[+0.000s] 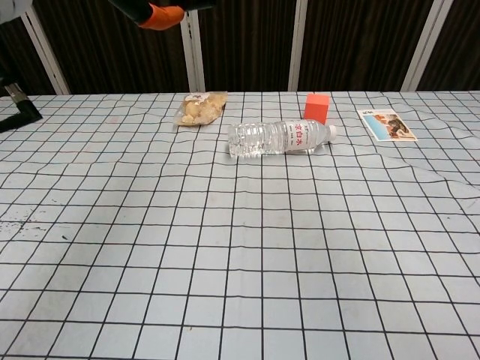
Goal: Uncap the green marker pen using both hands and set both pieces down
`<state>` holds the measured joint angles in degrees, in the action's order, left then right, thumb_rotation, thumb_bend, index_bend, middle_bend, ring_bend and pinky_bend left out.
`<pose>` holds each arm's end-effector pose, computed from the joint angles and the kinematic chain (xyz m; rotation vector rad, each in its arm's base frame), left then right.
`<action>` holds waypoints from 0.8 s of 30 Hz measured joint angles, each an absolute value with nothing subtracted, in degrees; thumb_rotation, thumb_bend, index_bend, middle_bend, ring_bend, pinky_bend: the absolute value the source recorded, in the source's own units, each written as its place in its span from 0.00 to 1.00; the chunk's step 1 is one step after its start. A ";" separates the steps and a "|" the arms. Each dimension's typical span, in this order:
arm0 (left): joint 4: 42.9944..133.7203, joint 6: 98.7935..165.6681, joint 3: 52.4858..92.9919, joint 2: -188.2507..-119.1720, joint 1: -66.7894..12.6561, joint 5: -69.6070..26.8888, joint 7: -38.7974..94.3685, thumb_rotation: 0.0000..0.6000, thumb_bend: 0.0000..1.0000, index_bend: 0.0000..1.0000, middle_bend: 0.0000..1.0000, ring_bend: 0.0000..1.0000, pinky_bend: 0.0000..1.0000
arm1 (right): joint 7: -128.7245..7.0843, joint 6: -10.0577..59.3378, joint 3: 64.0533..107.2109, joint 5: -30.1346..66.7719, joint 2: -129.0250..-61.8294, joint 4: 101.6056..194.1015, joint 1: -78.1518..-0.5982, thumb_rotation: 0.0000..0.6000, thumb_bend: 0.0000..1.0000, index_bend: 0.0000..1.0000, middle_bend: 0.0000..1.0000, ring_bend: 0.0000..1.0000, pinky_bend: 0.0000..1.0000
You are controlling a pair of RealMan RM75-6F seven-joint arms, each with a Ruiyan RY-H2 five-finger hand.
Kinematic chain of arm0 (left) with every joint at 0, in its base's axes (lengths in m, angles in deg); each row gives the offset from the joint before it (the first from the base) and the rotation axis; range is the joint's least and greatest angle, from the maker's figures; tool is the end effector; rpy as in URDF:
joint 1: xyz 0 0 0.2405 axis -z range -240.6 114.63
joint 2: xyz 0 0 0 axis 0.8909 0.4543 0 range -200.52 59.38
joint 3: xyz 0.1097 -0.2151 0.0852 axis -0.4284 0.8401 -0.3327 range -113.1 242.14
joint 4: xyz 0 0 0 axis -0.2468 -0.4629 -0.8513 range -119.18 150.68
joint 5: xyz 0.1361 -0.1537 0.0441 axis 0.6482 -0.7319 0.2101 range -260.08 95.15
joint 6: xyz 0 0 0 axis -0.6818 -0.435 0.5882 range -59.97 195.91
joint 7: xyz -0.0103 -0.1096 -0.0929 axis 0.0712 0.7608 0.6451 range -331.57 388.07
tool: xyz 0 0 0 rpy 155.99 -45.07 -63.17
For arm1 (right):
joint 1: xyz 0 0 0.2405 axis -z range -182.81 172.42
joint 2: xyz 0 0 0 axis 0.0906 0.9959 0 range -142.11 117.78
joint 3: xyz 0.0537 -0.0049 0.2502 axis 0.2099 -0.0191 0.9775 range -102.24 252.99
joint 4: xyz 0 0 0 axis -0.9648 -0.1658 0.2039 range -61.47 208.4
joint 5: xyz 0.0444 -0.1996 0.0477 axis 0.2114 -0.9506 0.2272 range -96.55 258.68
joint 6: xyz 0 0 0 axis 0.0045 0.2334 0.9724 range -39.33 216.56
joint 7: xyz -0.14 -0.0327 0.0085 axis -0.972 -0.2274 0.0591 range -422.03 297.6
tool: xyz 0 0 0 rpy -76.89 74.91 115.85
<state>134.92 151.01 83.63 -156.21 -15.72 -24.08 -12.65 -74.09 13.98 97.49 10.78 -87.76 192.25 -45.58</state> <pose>-0.0109 0.2947 0.0747 -1.5834 -0.8378 -1.3591 -0.0268 -0.3004 0.1170 1.5512 -1.0020 1.6984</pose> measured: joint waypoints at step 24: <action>126.98 153.97 80.73 -152.06 -26.79 -15.79 11.88 1.00 0.53 0.68 0.43 0.00 0.00 | -62.80 9.82 95.41 7.88 -87.16 188.43 -39.34 1.00 0.70 0.97 0.78 0.51 0.08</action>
<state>126.98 153.97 80.73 -152.06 -26.79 -15.79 11.88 -62.80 9.82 95.41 7.88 -87.16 188.43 -39.34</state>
